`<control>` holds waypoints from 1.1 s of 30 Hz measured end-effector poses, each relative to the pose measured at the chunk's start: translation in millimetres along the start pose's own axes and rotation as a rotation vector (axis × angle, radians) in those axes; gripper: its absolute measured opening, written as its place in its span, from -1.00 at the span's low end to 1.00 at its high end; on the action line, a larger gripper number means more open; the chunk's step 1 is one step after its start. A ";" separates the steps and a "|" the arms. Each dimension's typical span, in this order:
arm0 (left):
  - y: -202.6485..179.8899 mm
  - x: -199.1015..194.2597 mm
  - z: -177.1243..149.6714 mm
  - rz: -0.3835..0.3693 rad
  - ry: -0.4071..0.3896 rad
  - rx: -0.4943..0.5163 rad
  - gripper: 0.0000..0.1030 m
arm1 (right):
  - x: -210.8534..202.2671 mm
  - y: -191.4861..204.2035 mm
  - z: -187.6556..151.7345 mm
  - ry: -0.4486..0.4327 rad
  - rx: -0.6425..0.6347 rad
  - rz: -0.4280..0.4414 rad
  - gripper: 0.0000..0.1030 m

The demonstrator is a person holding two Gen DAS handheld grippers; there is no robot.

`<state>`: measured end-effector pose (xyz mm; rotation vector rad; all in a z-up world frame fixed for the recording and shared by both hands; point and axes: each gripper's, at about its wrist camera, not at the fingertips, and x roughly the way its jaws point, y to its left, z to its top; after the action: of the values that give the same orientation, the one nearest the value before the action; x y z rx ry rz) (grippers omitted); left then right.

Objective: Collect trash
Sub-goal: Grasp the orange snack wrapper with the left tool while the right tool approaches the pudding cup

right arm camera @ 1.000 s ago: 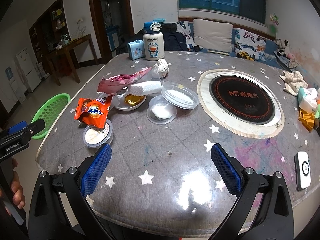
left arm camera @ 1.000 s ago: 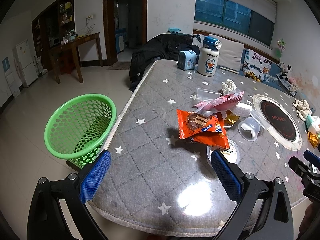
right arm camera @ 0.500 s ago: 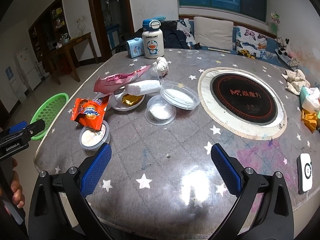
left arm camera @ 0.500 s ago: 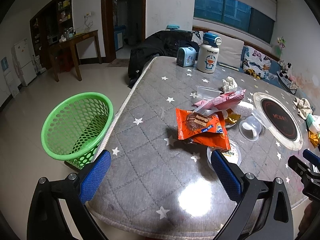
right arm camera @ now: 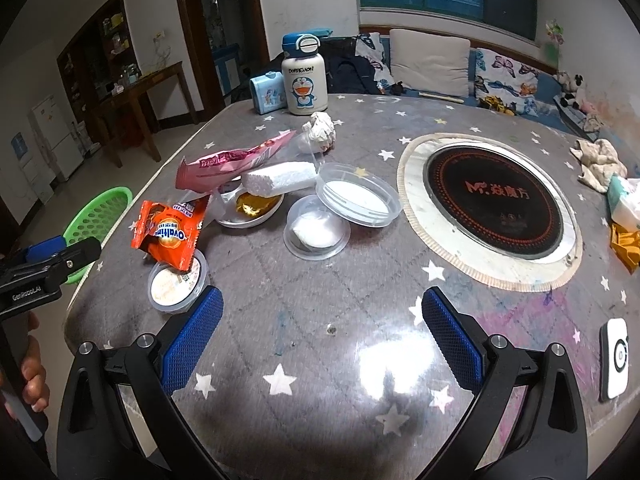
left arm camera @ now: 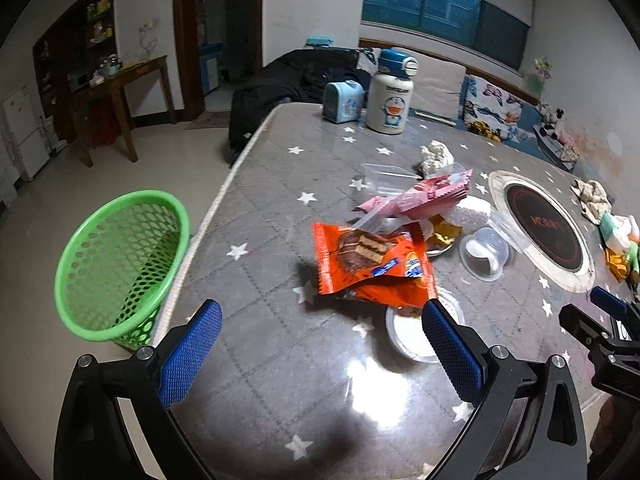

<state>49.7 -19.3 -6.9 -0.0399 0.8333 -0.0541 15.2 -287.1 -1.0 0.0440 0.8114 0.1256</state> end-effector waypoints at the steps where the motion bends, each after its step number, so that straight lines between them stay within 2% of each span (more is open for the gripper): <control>1: -1.8 2.7 1.9 -0.004 0.005 0.004 0.88 | 1.1 -0.8 0.6 0.002 0.000 0.000 0.91; 10: -17.9 31.7 15.5 -0.098 0.062 0.025 0.88 | 8.8 -9.1 3.8 0.009 0.016 0.002 0.91; 15: -18.6 56.4 23.0 -0.153 0.121 -0.003 0.88 | 14.1 -10.3 4.7 0.015 0.017 0.009 0.91; 25: -24.5 83.8 26.9 -0.159 0.166 0.015 0.85 | 21.4 -12.5 5.8 0.024 0.022 0.015 0.91; 26: -23.9 85.9 27.4 -0.164 0.170 0.007 0.83 | 22.5 -12.7 5.5 0.027 0.023 0.016 0.91; 30: -20.9 87.6 26.4 -0.194 0.186 -0.007 0.45 | 25.7 -11.6 5.2 0.033 0.020 0.028 0.91; 33: -18.6 85.8 26.3 -0.212 0.184 -0.011 0.31 | 26.0 -8.6 4.7 0.034 0.016 0.038 0.91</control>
<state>126.2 -43.0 -51.6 -0.1355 1.0110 -0.2555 37.2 -292.2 -17.2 0.0730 0.8463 0.1562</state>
